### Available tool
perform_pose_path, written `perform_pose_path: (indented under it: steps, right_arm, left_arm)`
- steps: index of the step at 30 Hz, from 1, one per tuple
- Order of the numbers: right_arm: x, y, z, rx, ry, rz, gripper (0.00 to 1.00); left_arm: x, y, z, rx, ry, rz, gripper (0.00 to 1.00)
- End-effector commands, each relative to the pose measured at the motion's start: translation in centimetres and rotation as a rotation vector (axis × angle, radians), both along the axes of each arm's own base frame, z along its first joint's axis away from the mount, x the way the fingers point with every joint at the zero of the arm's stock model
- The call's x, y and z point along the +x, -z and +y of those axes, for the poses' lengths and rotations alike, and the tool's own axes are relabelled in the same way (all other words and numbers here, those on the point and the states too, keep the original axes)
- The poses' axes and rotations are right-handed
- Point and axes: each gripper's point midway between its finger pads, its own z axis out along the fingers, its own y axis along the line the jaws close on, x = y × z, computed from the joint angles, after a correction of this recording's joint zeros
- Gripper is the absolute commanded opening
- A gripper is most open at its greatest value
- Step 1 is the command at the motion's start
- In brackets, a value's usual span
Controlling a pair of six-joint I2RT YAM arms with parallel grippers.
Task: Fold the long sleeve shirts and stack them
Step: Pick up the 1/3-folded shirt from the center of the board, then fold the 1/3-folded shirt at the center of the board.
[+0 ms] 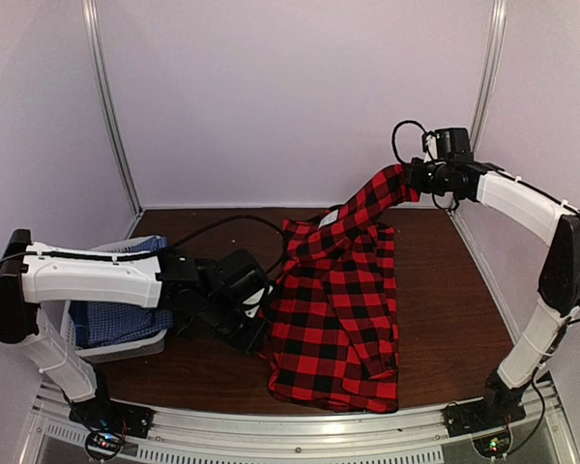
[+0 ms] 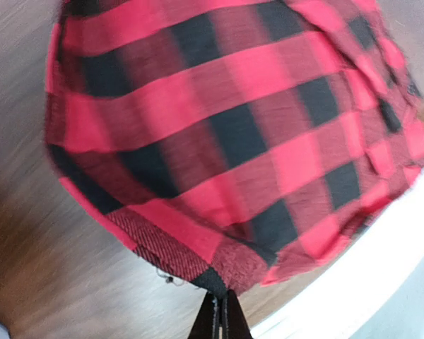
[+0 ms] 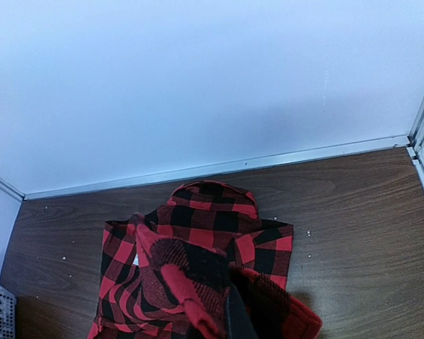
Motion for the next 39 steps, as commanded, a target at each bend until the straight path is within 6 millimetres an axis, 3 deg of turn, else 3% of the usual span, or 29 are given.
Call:
perform_pose_path:
  steps: [1, 8, 13, 22, 28, 31, 35, 39]
  right_arm:
    - [-0.8, -4.1, -3.5, -0.018, 0.117, -0.073, 0.0]
    - [-2.5, -5.0, -6.6, -0.065, 0.218, -0.085, 0.0]
    - [-3.3, -5.2, -8.0, -0.075, 0.25, -0.09, 0.0]
    - [-3.3, -4.8, -8.1, -0.079, 0.243, -0.078, 0.0]
    - [-3.2, -4.3, -8.0, -0.083, 0.235, -0.061, 0.0]
    - [-3.4, -3.6, -8.0, -0.085, 0.233, -0.048, 0.0]
    - [-3.9, -2.8, -8.2, -0.095, 0.237, -0.026, 0.0]
    - [-4.6, -1.6, -8.5, -0.116, 0.244, 0.006, 0.0]
  left_arm:
    - [-1.7, -0.3, -3.5, -0.039, 0.218, 0.024, 0.0]
    - [-3.2, -0.3, -7.0, -0.105, 0.397, 0.072, 0.0]
    - [-4.1, 0.4, -8.4, -0.124, 0.482, 0.112, 0.0]
    - [-4.9, 0.9, -10.5, -0.171, 0.574, 0.162, 0.0]
    - [-5.5, 1.5, -10.8, -0.182, 0.605, 0.194, 0.0]
    - [-5.7, 1.5, -11.0, -0.194, 0.622, 0.207, 0.12]
    - [-5.9, 1.2, -11.3, -0.213, 0.642, 0.207, 0.4]
    - [-5.7, -0.1, -12.0, -0.261, 0.652, 0.187, 0.5]
